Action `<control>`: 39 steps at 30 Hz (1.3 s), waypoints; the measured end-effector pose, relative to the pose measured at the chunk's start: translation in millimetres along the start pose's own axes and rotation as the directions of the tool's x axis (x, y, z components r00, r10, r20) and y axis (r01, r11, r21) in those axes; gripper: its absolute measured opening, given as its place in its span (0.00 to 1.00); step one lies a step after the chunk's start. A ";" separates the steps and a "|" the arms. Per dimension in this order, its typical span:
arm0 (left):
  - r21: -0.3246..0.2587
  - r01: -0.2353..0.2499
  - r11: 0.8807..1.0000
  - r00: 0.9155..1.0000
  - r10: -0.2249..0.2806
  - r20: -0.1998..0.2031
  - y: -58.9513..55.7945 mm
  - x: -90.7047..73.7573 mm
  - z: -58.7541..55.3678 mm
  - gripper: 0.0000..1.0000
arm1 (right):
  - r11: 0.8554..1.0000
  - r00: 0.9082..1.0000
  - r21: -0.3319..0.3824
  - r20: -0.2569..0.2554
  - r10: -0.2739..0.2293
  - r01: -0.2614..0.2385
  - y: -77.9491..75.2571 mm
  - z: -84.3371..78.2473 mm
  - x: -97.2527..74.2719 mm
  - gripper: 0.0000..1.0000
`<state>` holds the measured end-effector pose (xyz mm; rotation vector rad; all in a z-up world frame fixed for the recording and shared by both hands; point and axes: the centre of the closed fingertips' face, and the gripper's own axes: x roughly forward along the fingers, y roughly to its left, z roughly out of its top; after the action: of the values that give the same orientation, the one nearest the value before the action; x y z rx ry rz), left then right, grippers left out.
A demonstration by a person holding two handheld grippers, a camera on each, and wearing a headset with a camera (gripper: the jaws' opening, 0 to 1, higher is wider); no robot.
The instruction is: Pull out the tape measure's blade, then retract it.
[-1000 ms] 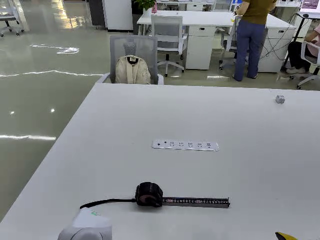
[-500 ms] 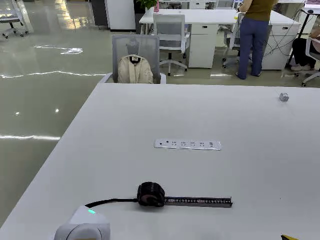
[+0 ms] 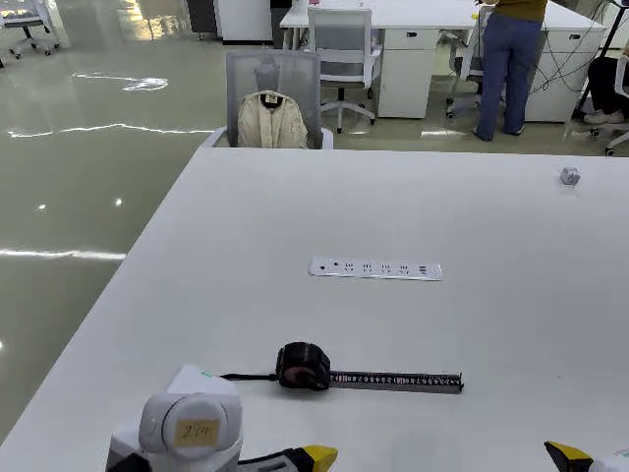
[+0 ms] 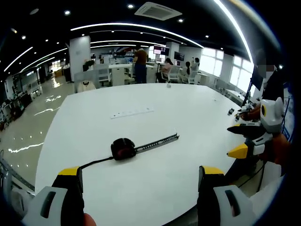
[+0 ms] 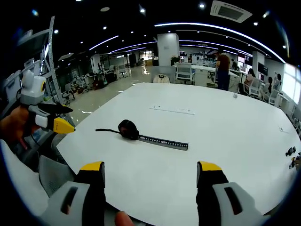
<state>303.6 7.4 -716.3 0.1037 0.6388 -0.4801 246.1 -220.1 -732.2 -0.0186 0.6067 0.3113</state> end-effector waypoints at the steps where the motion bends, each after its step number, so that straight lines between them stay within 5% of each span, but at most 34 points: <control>1: 0.004 -0.001 1.000 1.000 0.001 -0.001 -0.1 1.1 0.3 1.00 | 1.000 1.000 0.000 -0.003 -0.003 0.003 -0.5 -0.4 0.2 0.83; 24: -0.054 -0.055 0.997 0.999 0.055 -0.001 14.4 36.8 0.7 1.00 | 0.999 0.998 -0.037 -0.057 0.017 -0.019 -7.5 -9.4 31.7 0.82; 39: -0.103 -0.081 0.991 0.995 0.075 -0.065 22.9 71.4 -18.7 0.98 | 0.997 0.995 -0.074 -0.098 0.016 -0.024 -23.3 -13.9 56.3 0.80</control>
<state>353.7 3.7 -775.0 0.0435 0.7165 -0.3679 288.9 -228.0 -777.1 -0.1003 0.6925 0.3541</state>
